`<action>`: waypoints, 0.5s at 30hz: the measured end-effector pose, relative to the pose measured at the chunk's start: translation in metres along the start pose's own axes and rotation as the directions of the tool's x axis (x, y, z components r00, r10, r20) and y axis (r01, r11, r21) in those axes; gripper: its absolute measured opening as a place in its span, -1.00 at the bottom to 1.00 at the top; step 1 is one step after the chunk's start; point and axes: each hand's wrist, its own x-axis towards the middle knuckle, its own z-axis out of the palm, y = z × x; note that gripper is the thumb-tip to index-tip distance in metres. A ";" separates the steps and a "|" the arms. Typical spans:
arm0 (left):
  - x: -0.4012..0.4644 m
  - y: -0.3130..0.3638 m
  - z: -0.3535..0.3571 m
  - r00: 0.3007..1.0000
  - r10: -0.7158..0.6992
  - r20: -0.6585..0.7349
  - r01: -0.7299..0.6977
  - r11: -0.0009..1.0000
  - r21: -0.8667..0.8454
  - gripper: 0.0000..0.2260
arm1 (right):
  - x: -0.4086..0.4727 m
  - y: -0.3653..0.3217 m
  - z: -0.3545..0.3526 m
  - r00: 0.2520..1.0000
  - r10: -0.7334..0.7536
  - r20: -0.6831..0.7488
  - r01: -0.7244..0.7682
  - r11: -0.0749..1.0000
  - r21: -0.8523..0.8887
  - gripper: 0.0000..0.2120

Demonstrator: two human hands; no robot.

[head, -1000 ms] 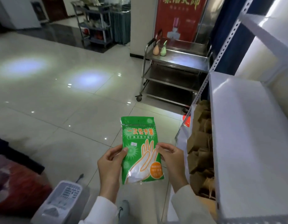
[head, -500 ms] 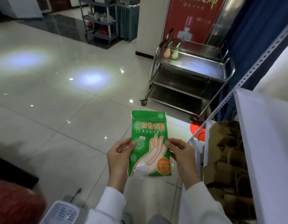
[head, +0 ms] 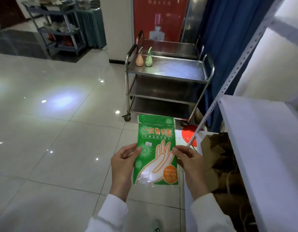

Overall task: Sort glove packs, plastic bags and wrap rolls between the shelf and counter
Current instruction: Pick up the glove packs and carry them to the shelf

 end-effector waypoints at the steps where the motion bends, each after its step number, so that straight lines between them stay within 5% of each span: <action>1: 0.010 0.003 0.014 1.000 0.004 0.026 -0.004 1.000 0.009 -0.81 | 0.012 -0.007 -0.005 0.999 -0.023 -0.022 0.023 1.000 -0.002 -0.88; 10: 0.054 0.008 0.124 0.967 -0.020 0.253 -0.009 0.994 0.112 -0.81 | 0.058 -0.045 -0.057 0.955 -0.149 -0.256 0.155 0.988 0.007 -0.87; 15: 0.066 -0.006 0.172 0.905 -0.043 0.423 -0.046 0.979 0.197 -0.90 | 0.049 -0.054 -0.082 0.855 -0.197 -0.479 0.228 0.974 0.006 -0.89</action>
